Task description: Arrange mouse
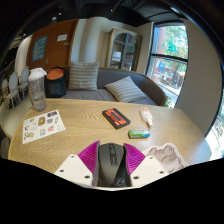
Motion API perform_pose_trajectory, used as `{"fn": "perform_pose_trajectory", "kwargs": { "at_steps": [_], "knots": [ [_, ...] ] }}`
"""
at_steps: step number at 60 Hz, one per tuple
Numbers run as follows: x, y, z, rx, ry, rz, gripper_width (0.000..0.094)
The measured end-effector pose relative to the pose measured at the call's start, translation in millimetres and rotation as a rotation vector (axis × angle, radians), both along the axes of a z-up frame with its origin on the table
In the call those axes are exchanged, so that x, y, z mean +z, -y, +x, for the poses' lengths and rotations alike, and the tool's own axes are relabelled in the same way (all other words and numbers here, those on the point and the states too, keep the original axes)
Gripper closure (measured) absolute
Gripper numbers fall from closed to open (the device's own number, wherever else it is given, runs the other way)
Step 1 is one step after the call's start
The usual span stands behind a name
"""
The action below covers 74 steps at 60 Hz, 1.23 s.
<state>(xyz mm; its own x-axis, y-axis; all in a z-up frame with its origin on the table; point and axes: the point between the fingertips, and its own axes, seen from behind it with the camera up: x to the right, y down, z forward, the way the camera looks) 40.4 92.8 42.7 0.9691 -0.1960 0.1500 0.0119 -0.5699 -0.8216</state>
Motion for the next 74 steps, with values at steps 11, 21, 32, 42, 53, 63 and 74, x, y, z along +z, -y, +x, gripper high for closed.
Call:
{"fn": "perform_pose_trajectory", "kwargs": {
  "at_steps": [11,21,32,42,53,63,74],
  "knots": [
    [22.5,58.5,114.3,-0.149,0.048,0.003,0.0559],
    [-38.1,90.7,182.8,-0.205,0.001,-0.076,0.0559],
    [-58.4,92.7,203.8,-0.228,-0.079,-0.056,0.0428],
    [-41.5,106.3,193.5,-0.258,-0.065,-0.055,0.0075],
    [-3.5,156.4,139.3,-0.281,-0.086,0.026,0.008],
    [26.0,220.4,88.6,-0.312,0.014,0.079,0.0079],
    [34.7,271.6,18.0,-0.302,0.017,0.121,0.0092]
  ]
}}
